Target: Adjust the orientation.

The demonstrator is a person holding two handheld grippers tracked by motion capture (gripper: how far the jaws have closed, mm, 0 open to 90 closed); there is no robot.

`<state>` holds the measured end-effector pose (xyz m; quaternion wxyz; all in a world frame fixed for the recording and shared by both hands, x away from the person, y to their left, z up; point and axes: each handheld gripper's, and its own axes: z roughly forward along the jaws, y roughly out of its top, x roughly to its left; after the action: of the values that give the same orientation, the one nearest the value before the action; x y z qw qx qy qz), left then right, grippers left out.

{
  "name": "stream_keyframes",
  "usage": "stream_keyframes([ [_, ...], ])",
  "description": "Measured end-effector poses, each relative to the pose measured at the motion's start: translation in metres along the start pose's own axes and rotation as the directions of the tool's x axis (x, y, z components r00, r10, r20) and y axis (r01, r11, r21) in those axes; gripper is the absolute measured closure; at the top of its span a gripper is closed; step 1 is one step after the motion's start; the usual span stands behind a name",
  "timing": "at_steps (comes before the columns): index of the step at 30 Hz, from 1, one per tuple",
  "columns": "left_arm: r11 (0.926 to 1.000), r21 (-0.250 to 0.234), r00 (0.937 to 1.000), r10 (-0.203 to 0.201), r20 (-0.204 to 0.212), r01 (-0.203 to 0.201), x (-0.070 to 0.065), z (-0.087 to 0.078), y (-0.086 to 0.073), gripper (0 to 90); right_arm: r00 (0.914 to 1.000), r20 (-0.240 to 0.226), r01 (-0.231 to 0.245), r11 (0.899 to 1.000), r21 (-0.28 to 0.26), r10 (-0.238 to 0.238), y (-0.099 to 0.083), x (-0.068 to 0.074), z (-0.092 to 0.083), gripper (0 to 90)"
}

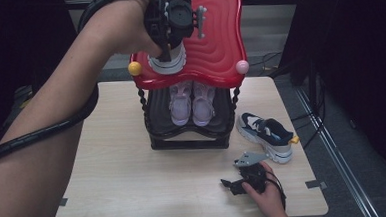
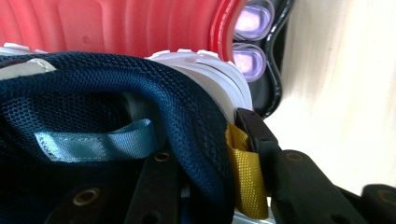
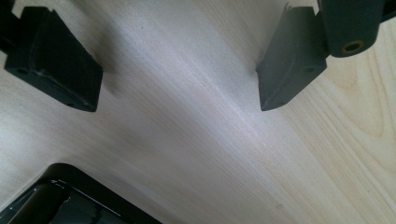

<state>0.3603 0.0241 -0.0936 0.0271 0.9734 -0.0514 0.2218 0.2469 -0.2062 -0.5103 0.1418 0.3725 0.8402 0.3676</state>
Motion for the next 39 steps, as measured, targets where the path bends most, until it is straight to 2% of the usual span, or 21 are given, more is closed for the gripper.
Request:
stream_keyframes([
  [1, 0.9999, 0.006, 0.9999, 0.016, 0.001, -0.016, 0.001, 0.001, 0.002, 70.8, 1.0000, 0.000, 0.000, 1.000, 0.000, 0.000, 0.000, 0.000, 0.000, 13.7],
  [8, 0.9991, -0.011, 0.9991, 0.042, 0.005, -0.042, 0.008, 0.013, 0.006, 70.1, 1.0000, 0.000, 0.000, 1.000, 0.000, 0.000, 0.000, 0.000, 0.000, 13.7],
  [11, 0.9993, -0.016, 0.9994, 0.033, 0.014, -0.033, 0.012, 0.016, 0.007, 69.6, 1.0000, 0.000, 0.000, 1.000, 0.000, 0.000, 0.000, 0.000, 0.000, 13.7],
  [18, 0.9993, -0.021, 0.9995, 0.031, 0.005, -0.031, 0.019, 0.022, 0.008, 69.2, 1.0000, 0.000, 0.000, 1.000, 0.000, 0.000, 0.000, 0.000, 0.000, 13.7],
  [29, 0.9991, -0.031, 0.9994, 0.030, 0.017, -0.030, 0.024, 0.030, 0.009, 67.3, 1.0000, 0.000, 0.000, 1.000, 0.000, 0.000, 0.000, 0.000, 0.000, 13.7],
  [39, 0.9989, -0.037, 0.9995, 0.030, -0.001, -0.030, 0.027, 0.032, 0.006, 66.7, 1.0000, 0.000, 0.000, 1.000, 0.000, 0.000, 0.000, 0.000, 0.000, 13.7],
])
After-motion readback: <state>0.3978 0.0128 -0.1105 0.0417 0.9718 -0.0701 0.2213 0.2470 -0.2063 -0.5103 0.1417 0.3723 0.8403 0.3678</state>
